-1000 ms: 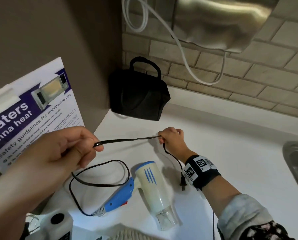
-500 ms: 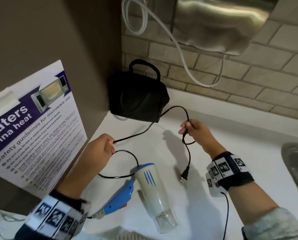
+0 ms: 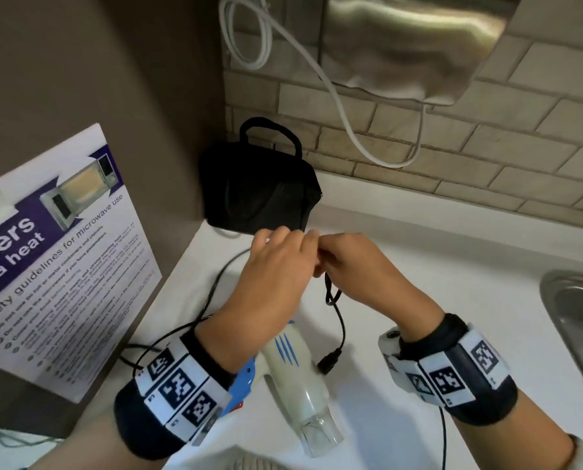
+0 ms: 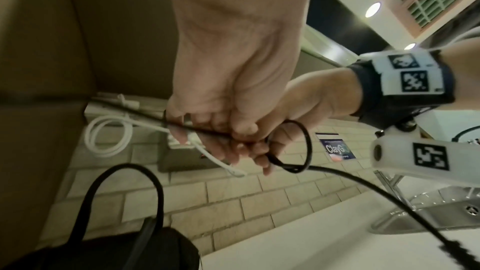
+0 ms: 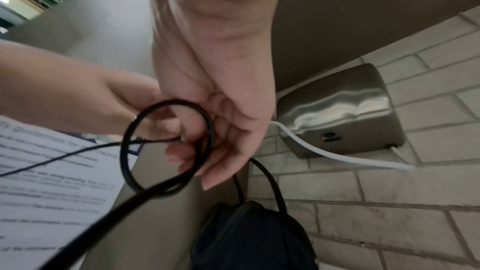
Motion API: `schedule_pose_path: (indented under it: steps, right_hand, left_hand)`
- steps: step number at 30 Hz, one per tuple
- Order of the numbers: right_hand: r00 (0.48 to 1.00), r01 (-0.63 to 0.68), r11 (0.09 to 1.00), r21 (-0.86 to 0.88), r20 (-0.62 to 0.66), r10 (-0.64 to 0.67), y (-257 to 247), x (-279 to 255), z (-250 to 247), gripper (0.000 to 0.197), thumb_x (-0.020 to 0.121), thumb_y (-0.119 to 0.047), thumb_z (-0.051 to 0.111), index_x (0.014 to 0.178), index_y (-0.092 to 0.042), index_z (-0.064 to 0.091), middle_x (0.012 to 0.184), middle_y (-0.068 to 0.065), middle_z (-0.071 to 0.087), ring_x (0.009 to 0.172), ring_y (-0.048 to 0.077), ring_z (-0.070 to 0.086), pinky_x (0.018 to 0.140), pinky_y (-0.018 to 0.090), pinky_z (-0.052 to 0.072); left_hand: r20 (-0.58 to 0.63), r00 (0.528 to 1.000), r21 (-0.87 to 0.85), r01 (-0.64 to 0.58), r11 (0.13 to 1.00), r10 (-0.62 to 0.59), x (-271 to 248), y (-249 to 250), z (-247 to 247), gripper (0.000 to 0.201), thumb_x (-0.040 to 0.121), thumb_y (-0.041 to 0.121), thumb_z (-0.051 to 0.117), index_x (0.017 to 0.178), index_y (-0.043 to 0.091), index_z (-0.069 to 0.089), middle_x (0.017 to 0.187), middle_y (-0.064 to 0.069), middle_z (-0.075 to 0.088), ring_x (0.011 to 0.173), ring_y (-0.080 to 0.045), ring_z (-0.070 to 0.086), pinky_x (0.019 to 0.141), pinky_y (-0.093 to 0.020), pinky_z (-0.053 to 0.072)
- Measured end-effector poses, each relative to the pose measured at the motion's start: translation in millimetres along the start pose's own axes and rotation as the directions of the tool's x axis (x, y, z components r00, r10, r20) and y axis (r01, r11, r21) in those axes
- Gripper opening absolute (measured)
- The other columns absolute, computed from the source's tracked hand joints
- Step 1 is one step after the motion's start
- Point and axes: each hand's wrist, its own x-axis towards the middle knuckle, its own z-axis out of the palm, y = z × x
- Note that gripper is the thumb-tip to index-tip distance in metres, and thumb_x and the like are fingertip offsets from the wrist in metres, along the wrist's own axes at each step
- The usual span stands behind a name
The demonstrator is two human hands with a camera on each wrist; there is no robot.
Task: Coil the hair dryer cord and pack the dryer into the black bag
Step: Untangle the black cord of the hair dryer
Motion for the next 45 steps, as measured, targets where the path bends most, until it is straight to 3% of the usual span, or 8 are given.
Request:
schedule_pose_path:
  steps: [5,9,15,21,29,37,41,45]
  right_hand:
    - [0.999,-0.018,1.0,-0.017,0.041,0.019,9.7,-3.2,14.2,0.027,0.089,-0.002,0.044,0.072,-0.017,0.058,0.08,0.0,0.061,0.075,0.02,0.059,0.071,0.034,0.049]
    - [0.992,-0.113,0.965,0.236,0.086,0.096,13.6,-5.9,17.2,0.033,0.094,-0.002,0.035,0.068,-0.019,0.046,0.076,0.003,0.062,0.071,0.018,0.069,0.064,0.021,0.049]
    - [0.98,-0.185,0.844,0.504,0.159,0.12,-1.3,-8.3,7.4,0.019,0.1,-0.035,0.035,0.112,-0.022,0.042,0.068,0.0,0.062,0.055,0.018,0.063,0.062,0.026,0.051]
    - [0.9,-0.301,0.583,0.755,0.427,-0.089,9.2,-27.0,2.5,0.047,0.095,-0.034,0.05,0.139,-0.022,0.037,0.094,0.009,0.071,0.068,0.022,0.059,0.083,0.032,0.051]
    - [0.952,-0.293,0.61,0.736,0.28,0.121,58.8,-47.2,18.5,0.025,0.094,-0.026,0.051,0.111,-0.02,0.068,0.081,0.002,0.061,0.078,0.012,0.055,0.079,0.034,0.046]
    - [0.973,-0.21,0.735,0.645,0.063,0.222,55.9,-42.9,17.4,0.024,0.092,-0.033,0.053,0.108,-0.036,0.07,0.087,0.001,0.047,0.069,0.011,0.042,0.071,0.025,0.039]
    - [0.98,-0.198,0.816,0.543,0.096,0.174,57.3,-38.7,12.1,0.031,0.097,-0.023,0.05,0.119,-0.041,0.062,0.103,0.003,0.047,0.085,0.011,0.049,0.083,0.023,0.044]
    - [0.931,-0.175,0.682,0.71,-0.106,0.35,58.7,-32.1,12.6,0.03,0.088,-0.014,0.064,0.116,-0.025,0.062,0.102,0.001,0.055,0.087,0.013,0.059,0.081,0.023,0.048]
  left_hand:
    - [0.278,0.946,-0.119,0.207,0.971,-0.167,11.3,-12.3,-19.1,0.028,0.087,0.005,0.052,0.112,0.016,0.06,0.105,-0.003,0.062,0.105,-0.018,0.049,0.083,-0.022,0.034]
    - [0.284,0.911,-0.351,0.389,0.852,-0.299,6.0,-17.8,-36.2,0.025,0.085,-0.009,0.044,0.092,0.003,0.065,0.085,-0.01,0.053,0.074,-0.015,0.046,0.055,-0.01,0.031]
    - [0.081,0.976,-0.189,0.212,0.959,-0.2,-8.9,-14.4,-26.8,0.03,0.089,-0.001,0.045,0.112,0.018,0.051,0.103,0.006,0.051,0.088,-0.012,0.046,0.065,-0.019,0.031]
    - [0.018,0.93,-0.496,0.327,0.805,-0.367,-9.1,-37.1,-17.3,0.021,0.096,0.015,0.041,0.084,0.026,0.055,0.07,0.005,0.054,0.061,-0.017,0.05,0.058,-0.033,0.044]
    - [-0.056,0.877,-0.605,0.351,0.715,-0.477,-19.6,-66.5,-19.6,0.028,0.1,0.018,0.039,0.085,0.013,0.063,0.072,0.005,0.068,0.055,0.011,0.051,0.054,-0.003,0.035]
    - [0.204,0.959,-0.516,0.274,0.812,-0.195,-24.3,-59.7,2.3,0.03,0.1,0.019,0.041,0.122,0.025,0.06,0.092,0.004,0.062,0.079,-0.002,0.055,0.065,-0.004,0.039]
    - [0.216,0.956,-0.522,0.284,0.804,-0.197,-20.7,-56.7,4.6,0.026,0.096,0.011,0.048,0.109,0.015,0.07,0.085,0.004,0.061,0.071,0.004,0.055,0.064,0.002,0.036]
    - [0.208,0.956,-0.557,0.288,0.779,-0.205,-22.9,-55.8,3.3,0.014,0.09,0.013,0.06,0.097,0.012,0.072,0.072,0.013,0.059,0.071,0.011,0.057,0.065,0.0,0.038]
